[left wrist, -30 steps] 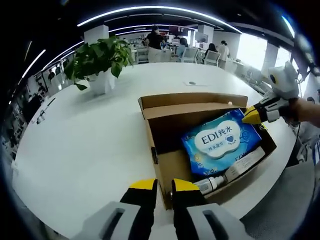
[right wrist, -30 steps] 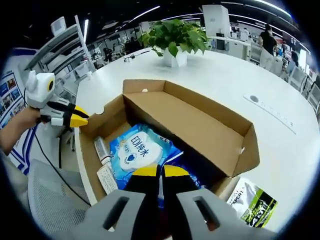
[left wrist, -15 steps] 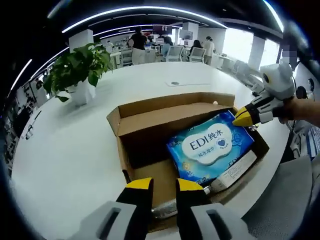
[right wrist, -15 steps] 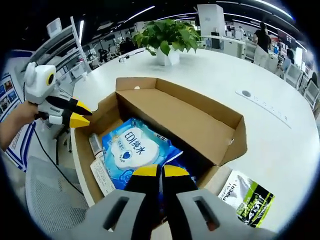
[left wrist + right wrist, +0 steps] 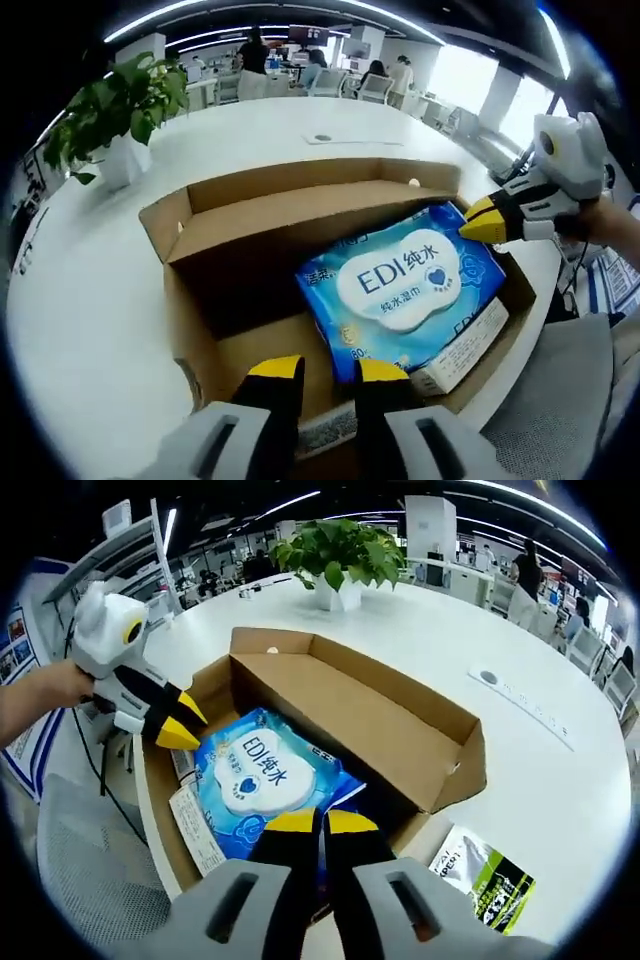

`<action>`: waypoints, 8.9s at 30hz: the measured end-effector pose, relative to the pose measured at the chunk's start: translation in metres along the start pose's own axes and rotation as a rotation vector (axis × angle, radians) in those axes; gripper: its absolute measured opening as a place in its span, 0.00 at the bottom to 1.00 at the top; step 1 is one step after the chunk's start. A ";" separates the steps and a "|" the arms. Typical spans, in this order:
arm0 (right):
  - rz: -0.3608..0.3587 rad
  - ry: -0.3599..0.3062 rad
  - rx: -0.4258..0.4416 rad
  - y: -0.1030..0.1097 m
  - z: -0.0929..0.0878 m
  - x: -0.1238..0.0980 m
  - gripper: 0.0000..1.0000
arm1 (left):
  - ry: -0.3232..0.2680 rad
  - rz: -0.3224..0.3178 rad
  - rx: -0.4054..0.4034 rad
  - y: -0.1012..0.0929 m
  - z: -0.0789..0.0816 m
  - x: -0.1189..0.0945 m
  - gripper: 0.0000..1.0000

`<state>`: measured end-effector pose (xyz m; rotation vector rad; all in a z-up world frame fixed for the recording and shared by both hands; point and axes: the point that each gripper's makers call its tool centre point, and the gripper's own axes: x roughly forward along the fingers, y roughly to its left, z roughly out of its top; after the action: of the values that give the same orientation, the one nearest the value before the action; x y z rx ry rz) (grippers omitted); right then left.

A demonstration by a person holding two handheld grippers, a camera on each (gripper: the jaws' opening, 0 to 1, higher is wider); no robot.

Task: Operate the shoe box by opening the lid, removing the specified soft item, and placing it in the target area until the item is outside and the box remains undamaged.

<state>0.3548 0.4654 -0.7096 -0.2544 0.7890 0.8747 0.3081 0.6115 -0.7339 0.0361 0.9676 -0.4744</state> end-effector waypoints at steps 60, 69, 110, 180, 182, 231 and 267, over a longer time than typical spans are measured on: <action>0.062 -0.091 0.292 0.008 0.012 -0.028 0.00 | -0.065 -0.170 -0.204 -0.032 0.024 -0.021 0.01; 0.063 -0.119 0.304 -0.001 0.014 -0.052 0.00 | -0.094 -0.189 -0.183 -0.050 0.042 -0.033 0.01; -0.048 -0.130 0.359 -0.095 -0.040 -0.143 0.00 | -0.117 -0.306 -0.057 -0.169 0.102 0.012 0.01; -0.195 0.006 0.437 -0.196 -0.128 -0.080 0.00 | 0.172 -0.199 0.410 -0.204 0.107 0.129 0.02; -0.195 0.002 0.437 -0.195 -0.127 -0.082 0.00 | 0.175 -0.191 0.431 -0.205 0.106 0.129 0.02; -0.242 -0.081 0.319 -0.175 -0.095 -0.136 0.24 | 0.036 -0.221 0.393 -0.204 0.117 0.069 0.28; -0.018 -0.072 -0.047 -0.076 -0.008 -0.110 0.30 | 0.054 -0.270 0.401 -0.131 0.070 0.028 0.31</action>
<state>0.3667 0.3482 -0.6451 -0.2700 0.6991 0.8810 0.3232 0.4668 -0.6928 0.2836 0.9215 -0.9161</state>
